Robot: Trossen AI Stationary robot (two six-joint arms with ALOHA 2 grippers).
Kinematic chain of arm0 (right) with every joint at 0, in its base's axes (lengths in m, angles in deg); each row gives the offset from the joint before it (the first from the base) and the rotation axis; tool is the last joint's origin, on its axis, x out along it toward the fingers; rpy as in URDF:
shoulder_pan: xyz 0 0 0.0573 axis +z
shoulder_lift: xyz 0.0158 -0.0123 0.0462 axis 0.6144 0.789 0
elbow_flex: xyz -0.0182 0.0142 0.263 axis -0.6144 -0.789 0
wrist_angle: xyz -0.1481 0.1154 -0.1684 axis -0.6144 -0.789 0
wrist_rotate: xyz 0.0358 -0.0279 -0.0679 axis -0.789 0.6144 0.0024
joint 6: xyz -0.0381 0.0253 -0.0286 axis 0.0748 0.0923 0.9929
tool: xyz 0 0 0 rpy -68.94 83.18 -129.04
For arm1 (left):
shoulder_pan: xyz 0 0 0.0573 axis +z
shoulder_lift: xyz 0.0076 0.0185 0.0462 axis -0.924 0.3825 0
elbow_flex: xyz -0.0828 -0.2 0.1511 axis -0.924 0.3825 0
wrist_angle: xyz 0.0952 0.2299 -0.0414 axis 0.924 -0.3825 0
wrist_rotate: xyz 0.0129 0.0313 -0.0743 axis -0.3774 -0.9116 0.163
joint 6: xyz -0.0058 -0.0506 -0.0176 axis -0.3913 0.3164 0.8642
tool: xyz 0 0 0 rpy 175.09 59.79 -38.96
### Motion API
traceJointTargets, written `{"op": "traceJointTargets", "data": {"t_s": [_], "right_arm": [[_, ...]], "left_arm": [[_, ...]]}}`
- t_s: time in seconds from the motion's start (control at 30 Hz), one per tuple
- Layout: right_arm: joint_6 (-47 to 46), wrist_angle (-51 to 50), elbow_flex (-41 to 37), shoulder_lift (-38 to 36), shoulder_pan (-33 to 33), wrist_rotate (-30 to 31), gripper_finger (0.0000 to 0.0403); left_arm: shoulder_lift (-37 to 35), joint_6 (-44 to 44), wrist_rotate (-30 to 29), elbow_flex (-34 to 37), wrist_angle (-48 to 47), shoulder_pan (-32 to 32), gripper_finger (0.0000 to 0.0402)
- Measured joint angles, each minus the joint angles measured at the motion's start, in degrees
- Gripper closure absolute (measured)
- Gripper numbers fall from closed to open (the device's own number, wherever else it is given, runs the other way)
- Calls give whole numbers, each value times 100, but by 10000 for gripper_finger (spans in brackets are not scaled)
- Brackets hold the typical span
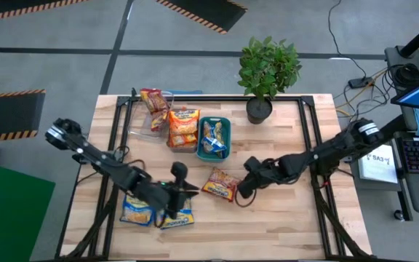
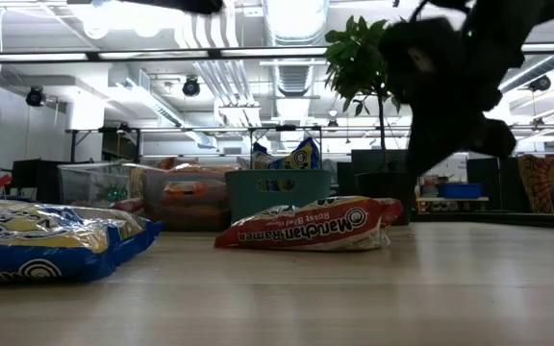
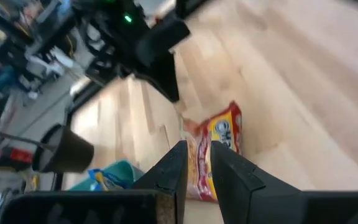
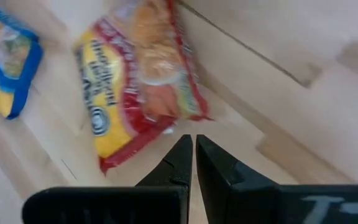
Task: Sort Maruchan noodles
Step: Put the red noodle pack into the transparent bin
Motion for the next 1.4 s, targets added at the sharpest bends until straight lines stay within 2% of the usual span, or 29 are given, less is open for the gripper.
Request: {"op": "traceJointTargets", "data": {"t_s": [0.07,0.17,0.27,0.4,0.63,0.83,1.03,1.4], "right_arm": [[-227,36,-152,-74,-127,-217,390],[-343,210,-334,-163,-310,-603,383],[-380,353,-458,-194,-455,-975,357],[-380,565,-477,-126,-525,-1229,299],[-363,1390,-484,232,-577,-1223,179],[-356,1836,-484,639,-588,-1075,117],[-135,2685,-492,1090,-588,-1073,97],[86,4484,-471,1628,-586,-1070,109]], "left_arm": [[316,104,85,-180,-121,116,349],[734,220,544,-379,-212,329,349],[1110,298,1014,-540,-215,534,349],[1570,434,1209,-648,-330,804,349],[2110,795,1508,-623,-458,1230,349],[2302,957,1642,-577,-506,1433,359],[2456,997,1864,-561,-509,1559,364],[2573,1030,1892,-529,-378,1670,364]]}}
